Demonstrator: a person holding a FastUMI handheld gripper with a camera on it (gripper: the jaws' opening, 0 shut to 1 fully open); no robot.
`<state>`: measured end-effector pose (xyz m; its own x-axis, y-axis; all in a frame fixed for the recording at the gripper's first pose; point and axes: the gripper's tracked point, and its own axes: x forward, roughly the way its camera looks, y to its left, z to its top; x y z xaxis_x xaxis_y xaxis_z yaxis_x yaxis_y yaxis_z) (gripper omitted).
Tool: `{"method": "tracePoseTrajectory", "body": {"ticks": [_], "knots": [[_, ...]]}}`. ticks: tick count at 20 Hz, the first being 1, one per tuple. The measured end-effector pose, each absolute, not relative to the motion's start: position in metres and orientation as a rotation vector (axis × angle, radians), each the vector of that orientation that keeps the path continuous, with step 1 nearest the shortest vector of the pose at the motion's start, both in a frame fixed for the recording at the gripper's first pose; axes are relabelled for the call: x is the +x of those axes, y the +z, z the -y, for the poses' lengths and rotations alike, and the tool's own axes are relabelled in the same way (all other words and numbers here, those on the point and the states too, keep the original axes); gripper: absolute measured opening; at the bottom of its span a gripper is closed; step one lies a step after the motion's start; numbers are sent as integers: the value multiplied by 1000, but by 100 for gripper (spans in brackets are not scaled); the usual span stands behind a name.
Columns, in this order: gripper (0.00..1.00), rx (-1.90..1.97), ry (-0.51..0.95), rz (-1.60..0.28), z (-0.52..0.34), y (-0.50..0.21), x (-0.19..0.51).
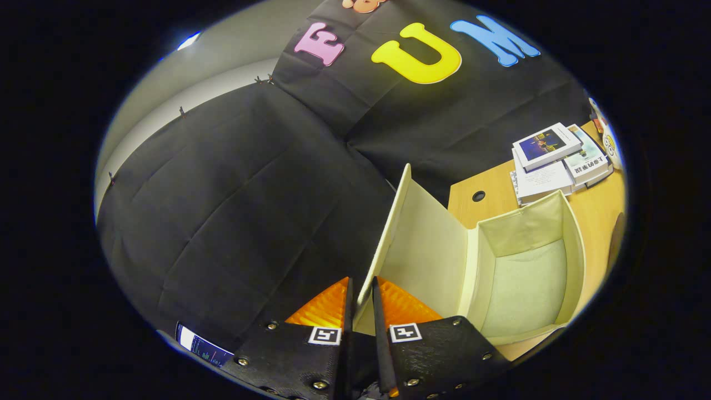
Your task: Open the storage box then place both shoes into the box .Put the left shoe in first, then the right shoe, with the right side of both shoes facing outward in a uniform manner.
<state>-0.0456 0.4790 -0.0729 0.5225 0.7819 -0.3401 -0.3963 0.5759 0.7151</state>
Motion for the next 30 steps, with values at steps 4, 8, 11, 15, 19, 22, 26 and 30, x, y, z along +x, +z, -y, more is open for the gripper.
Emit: {"method": "tracePoseTrajectory", "body": {"ticks": [4,8,11,15,19,22,26,30], "knots": [[51,584,775,-680,-478,-66,-46],[96,532,745,-616,-461,-64,-36],[97,493,712,-585,-440,-64,-29],[97,357,637,-531,-393,-71,-18],[97,263,558,-500,-342,-76,-7],[97,251,507,-503,-308,-82,0],[97,215,434,-510,-260,-90,7],[97,176,366,-526,-216,-106,11]]}}
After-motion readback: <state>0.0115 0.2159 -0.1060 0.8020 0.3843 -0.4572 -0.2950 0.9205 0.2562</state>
